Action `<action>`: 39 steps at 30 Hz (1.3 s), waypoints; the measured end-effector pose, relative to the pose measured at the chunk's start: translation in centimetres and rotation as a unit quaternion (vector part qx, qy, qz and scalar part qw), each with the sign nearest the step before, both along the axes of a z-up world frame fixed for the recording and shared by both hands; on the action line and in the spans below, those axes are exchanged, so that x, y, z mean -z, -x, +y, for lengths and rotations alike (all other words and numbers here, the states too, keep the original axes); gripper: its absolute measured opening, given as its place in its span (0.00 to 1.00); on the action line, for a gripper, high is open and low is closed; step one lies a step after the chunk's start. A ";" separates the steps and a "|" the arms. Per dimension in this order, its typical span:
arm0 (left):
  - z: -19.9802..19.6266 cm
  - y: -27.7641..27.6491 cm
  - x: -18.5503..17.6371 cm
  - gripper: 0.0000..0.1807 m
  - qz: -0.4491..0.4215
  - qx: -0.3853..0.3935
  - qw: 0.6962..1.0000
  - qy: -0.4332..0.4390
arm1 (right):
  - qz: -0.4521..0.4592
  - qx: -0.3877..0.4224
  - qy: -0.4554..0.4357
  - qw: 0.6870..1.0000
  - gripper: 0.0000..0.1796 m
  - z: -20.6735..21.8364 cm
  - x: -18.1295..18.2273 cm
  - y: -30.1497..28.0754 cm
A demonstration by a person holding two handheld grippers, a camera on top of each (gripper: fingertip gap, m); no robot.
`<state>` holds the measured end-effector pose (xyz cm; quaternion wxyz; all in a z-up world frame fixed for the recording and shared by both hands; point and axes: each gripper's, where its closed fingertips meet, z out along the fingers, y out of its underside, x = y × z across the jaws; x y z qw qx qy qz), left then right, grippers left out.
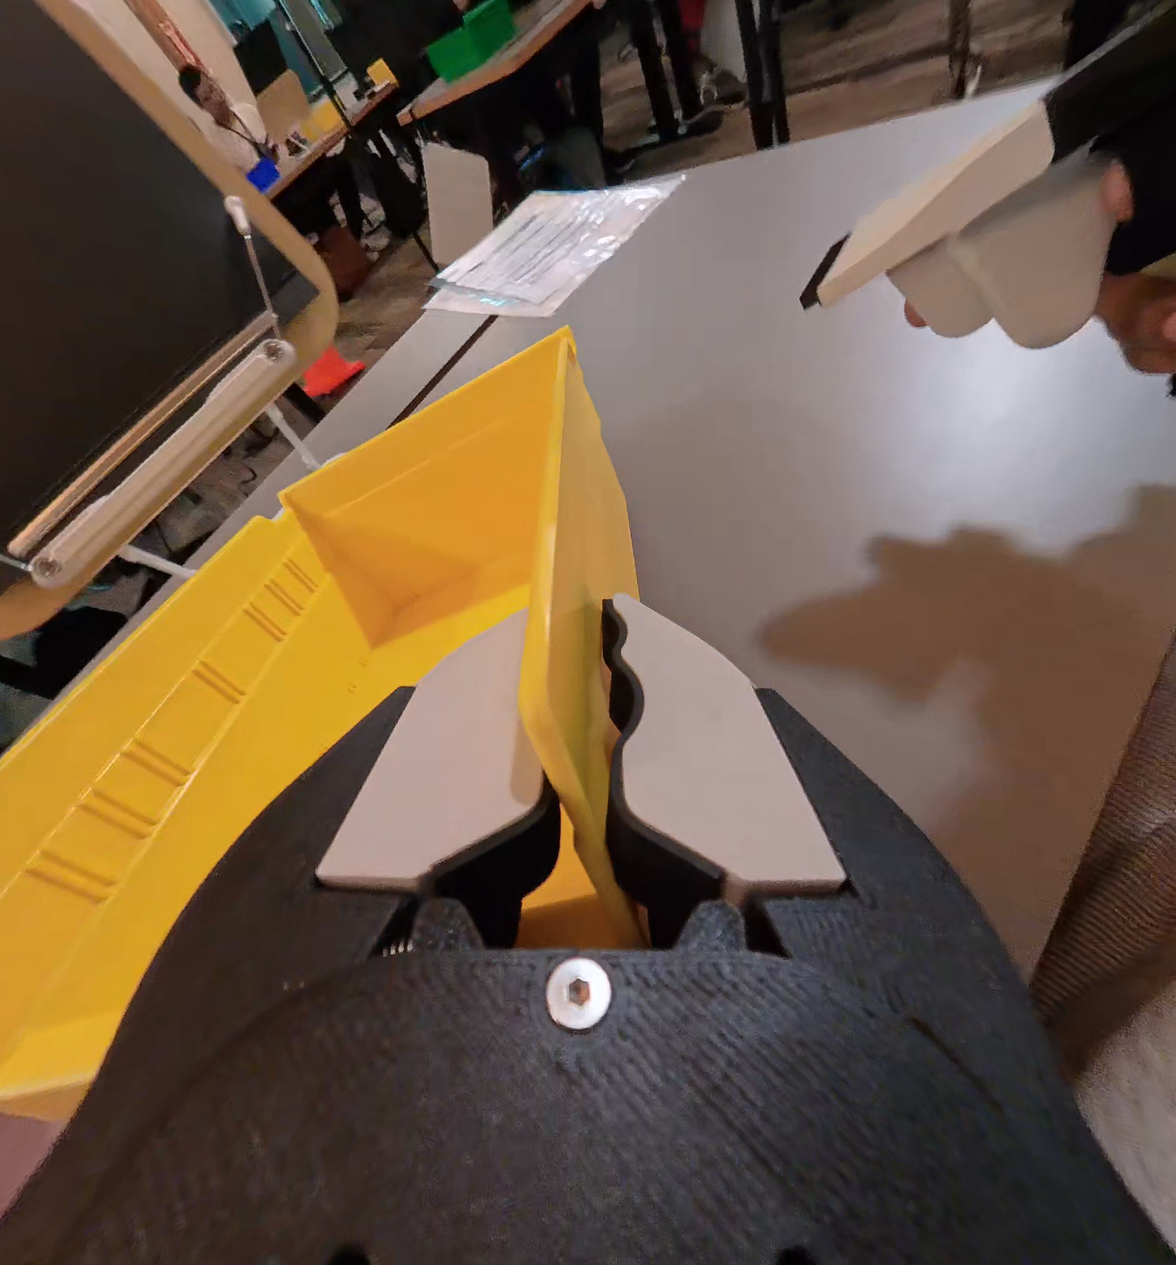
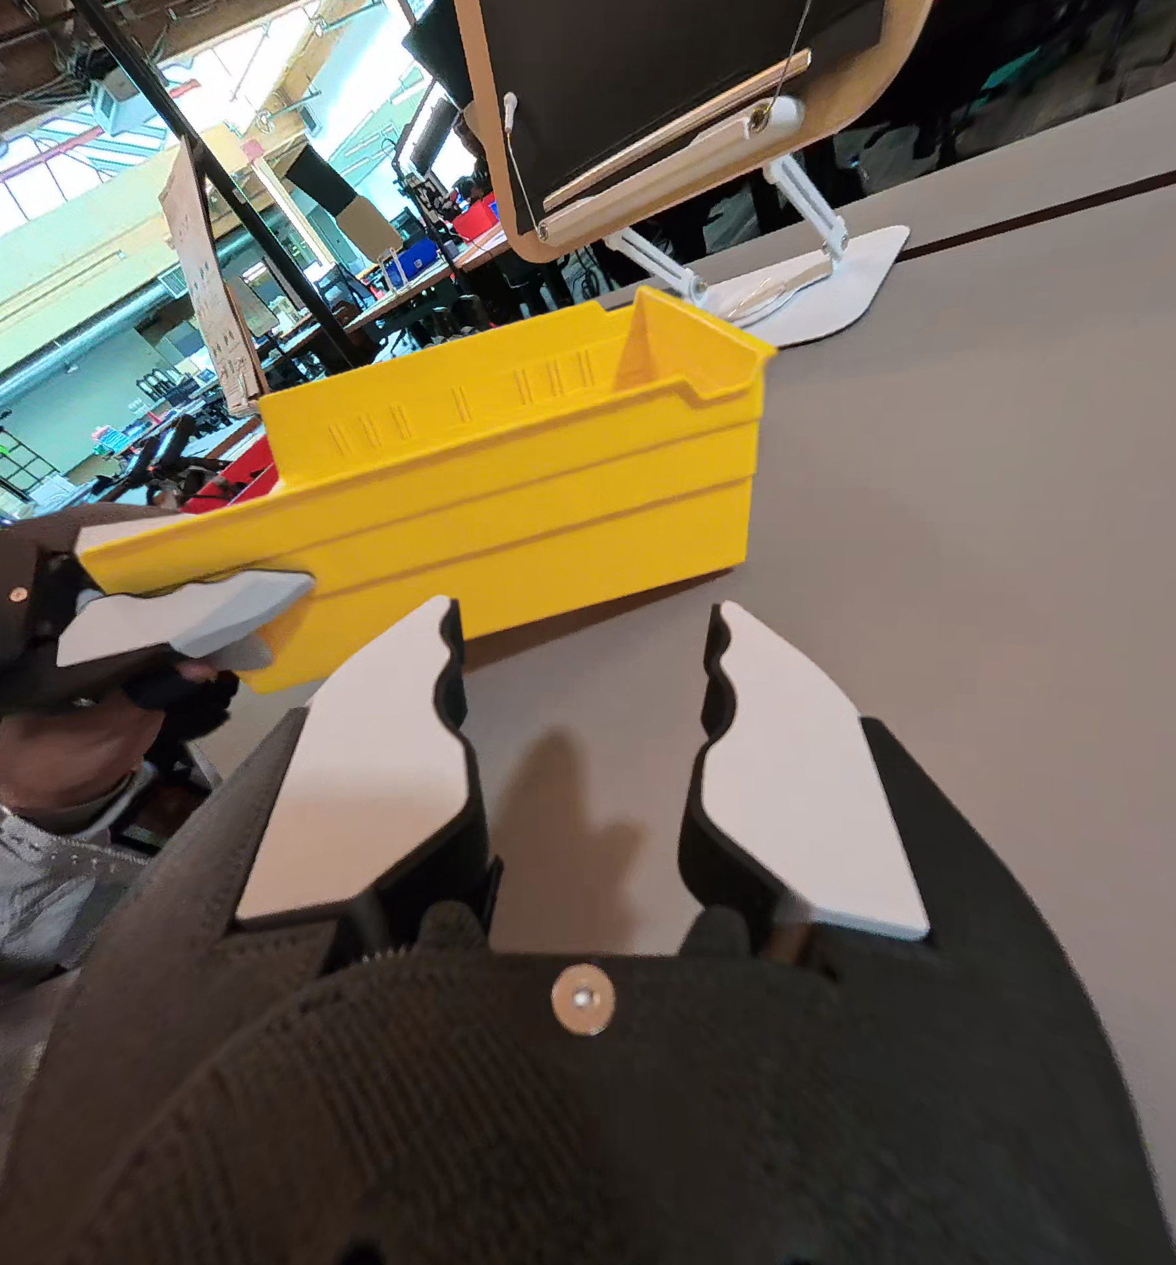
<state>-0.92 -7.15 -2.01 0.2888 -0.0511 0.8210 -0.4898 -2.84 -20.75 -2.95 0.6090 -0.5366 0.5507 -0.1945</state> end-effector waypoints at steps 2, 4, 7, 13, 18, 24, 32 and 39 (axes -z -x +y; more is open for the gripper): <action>-1.8 0.2 0.9 0.05 -0.014 -0.014 1.000 0.002 | 0.001 -0.001 -0.015 1.000 0.38 -0.2 0.2 0.5; -3.7 0.4 2.5 0.05 0.006 -0.025 1.000 0.005 | 0.003 -0.003 -0.041 0.999 0.39 -0.5 0.3 0.8; -6.7 0.7 5.1 0.08 0.019 -0.037 0.999 -0.010 | 0.012 0.013 -0.075 0.997 0.39 -1.7 0.6 0.9; -12.3 4.1 6.2 0.28 0.084 0.076 0.994 -0.001 | 0.022 0.008 -0.127 0.992 0.42 -2.2 0.9 0.8; -13.2 9.1 1.3 0.63 0.274 0.221 0.929 0.118 | -0.041 0.018 -0.109 0.993 0.47 -2.8 -1.5 1.3; -4.0 1.1 -2.5 0.65 0.247 0.118 0.925 0.264 | -0.101 -0.008 0.083 0.991 0.77 1.6 -1.9 1.5; 3.5 -4.0 2.0 0.77 0.292 0.004 0.917 0.273 | 0.031 0.031 0.197 0.979 0.66 1.5 3.7 -2.3; 6.8 -7.0 1.9 0.71 0.175 -0.077 0.954 0.232 | 0.068 0.173 0.152 0.971 0.13 -10.9 3.4 0.5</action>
